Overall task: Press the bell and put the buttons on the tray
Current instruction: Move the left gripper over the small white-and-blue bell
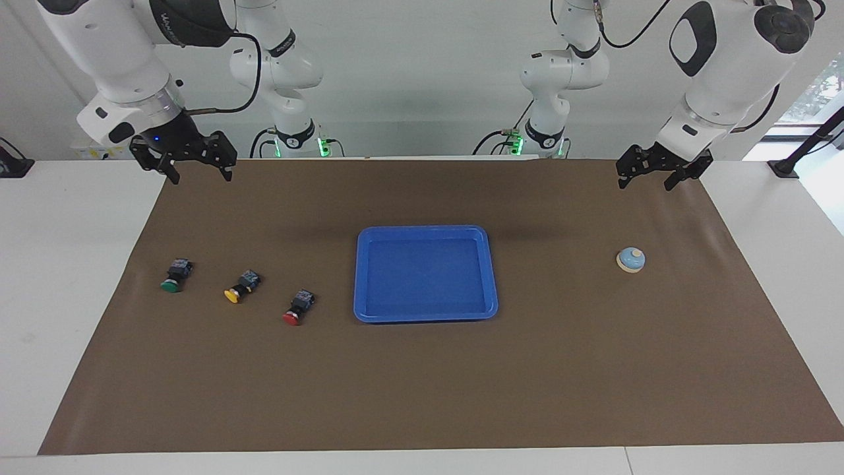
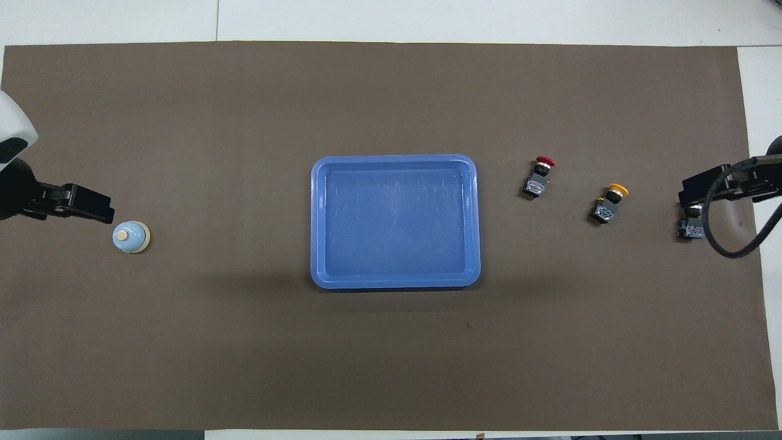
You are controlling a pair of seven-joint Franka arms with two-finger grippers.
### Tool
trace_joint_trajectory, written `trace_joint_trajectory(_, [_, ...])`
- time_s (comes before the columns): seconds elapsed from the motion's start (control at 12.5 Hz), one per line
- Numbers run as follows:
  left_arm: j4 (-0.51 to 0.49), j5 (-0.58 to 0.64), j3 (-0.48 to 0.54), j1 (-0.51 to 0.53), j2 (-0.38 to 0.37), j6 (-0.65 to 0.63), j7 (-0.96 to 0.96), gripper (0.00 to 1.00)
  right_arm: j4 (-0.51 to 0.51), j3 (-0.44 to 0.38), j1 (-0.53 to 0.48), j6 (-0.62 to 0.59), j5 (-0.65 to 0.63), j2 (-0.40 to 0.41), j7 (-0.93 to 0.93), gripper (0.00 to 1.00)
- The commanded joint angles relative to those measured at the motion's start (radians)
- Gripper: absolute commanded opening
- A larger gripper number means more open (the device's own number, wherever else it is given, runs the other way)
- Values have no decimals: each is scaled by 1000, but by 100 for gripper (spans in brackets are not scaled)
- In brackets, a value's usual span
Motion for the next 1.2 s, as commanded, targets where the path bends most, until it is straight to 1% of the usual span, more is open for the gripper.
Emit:
trace_joint_trajectory(0.0, [9, -4, -1, 2, -7, -12, -6, 100, -18, 5, -11, -7, 14, -18, -22, 100])
trace_joint_trajectory(0.32, [-5, -11, 9, 2, -15, 21, -1, 100, -18, 5, -9, -8, 14, -18, -22, 100])
trace_joint_trajectory(0.4, [-17, -11, 22, 4, -16, 31, 5, 25, -18, 5, -9, -8, 14, -18, -22, 100])
trace_joint_trajectory(0.48, [-56, -11, 42, 4, -15, 40, 11, 0, -18, 5, -9, -7, 14, -18, -22, 100])
trace_joint_trajectory(0.56, [-111, -8, 59, 4, -15, 79, 45, 0, -18, 5, -9, -8, 14, -18, -22, 100])
trace_joint_trajectory(0.72, [-220, -8, 119, 5, -9, 222, 74, 0, -18, 5, -11, -8, 14, -18, -22, 100])
trace_joint_trajectory(0.88, [-322, -8, 134, 8, 11, 359, 67, 0, -18, 5, -9, -8, 14, -18, -22, 100])
trace_joint_trajectory(1.12, [-434, -8, 162, 20, 48, 540, 74, 0, -18, 5, -9, -8, 14, -18, -22, 100])
